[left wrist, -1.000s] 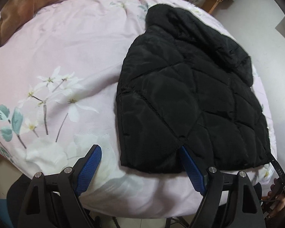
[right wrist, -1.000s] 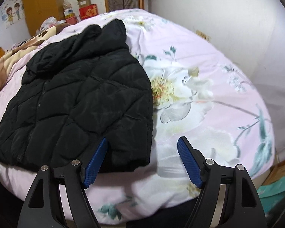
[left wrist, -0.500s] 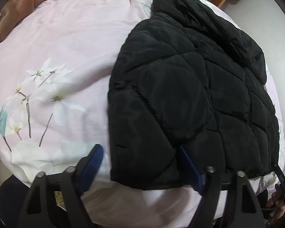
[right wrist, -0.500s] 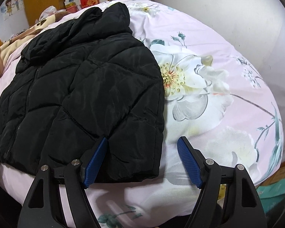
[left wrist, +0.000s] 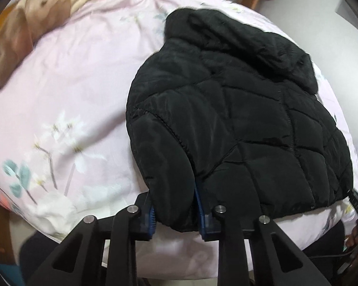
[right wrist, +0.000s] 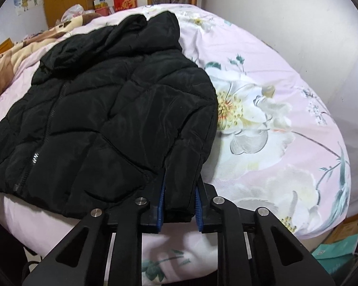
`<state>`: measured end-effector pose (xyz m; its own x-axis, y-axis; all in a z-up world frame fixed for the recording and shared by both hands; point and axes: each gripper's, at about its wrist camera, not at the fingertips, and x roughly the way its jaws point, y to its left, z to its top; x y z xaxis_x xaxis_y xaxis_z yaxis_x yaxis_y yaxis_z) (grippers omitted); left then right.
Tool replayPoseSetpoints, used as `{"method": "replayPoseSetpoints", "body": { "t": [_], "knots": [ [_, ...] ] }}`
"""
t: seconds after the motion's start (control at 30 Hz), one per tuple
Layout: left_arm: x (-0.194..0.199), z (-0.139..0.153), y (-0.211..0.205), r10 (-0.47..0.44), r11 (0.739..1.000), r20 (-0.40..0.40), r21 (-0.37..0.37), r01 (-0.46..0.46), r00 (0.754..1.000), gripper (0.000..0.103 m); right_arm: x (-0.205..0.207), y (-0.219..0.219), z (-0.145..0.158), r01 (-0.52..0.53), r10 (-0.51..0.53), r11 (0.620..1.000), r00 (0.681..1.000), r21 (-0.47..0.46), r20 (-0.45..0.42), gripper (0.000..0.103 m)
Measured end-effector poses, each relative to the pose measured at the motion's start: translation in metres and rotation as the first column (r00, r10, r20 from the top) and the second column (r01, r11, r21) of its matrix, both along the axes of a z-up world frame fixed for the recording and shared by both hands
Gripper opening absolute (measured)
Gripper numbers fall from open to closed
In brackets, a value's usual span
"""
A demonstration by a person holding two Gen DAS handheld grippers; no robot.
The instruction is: Fold large clothes
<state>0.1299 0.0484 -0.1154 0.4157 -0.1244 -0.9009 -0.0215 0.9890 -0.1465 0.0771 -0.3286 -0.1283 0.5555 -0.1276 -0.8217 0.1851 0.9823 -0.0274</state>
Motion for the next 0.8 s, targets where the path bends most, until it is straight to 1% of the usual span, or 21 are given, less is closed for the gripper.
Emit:
{"method": "replayPoseSetpoints", "body": {
  "t": [0.1,0.23,0.4,0.53,0.6,0.7,0.8],
  "knots": [
    [-0.008,0.017,-0.005,-0.005,1.000,0.039,-0.007,0.005,0.999,0.022,-0.009,0.004,0.015,-0.013,0.013,1.000,0.999,-0.008,0.032,0.017],
    [-0.024,0.039,0.005,-0.012,1.000,0.080,-0.028,0.014,0.997,0.021,-0.024,0.005,0.041,-0.026,0.026,1.000,0.997,0.002,0.077,0.017],
    [-0.044,0.058,0.018,-0.021,0.998,0.102,-0.062,0.027,0.995,0.021,-0.037,0.003,0.064,-0.030,0.027,0.999,0.993,0.024,0.115,0.017],
    [-0.063,0.071,0.026,-0.021,0.996,0.115,-0.079,0.030,0.993,0.021,-0.059,0.008,0.083,-0.045,0.041,0.999,0.989,0.021,0.145,0.016],
    [-0.072,0.079,0.030,-0.025,0.995,0.125,-0.089,0.036,0.992,0.021,-0.067,0.011,0.090,-0.053,0.050,0.998,0.987,0.015,0.150,0.016],
    [-0.088,0.086,0.036,-0.025,0.993,0.123,-0.111,0.039,0.992,0.021,-0.084,0.010,0.103,-0.068,0.060,0.997,0.986,0.047,0.158,0.016],
    [-0.101,0.094,0.042,-0.027,0.993,0.130,-0.112,0.042,0.991,0.021,-0.100,0.012,0.114,-0.080,0.073,0.996,0.984,0.032,0.164,0.016]
  ]
}}
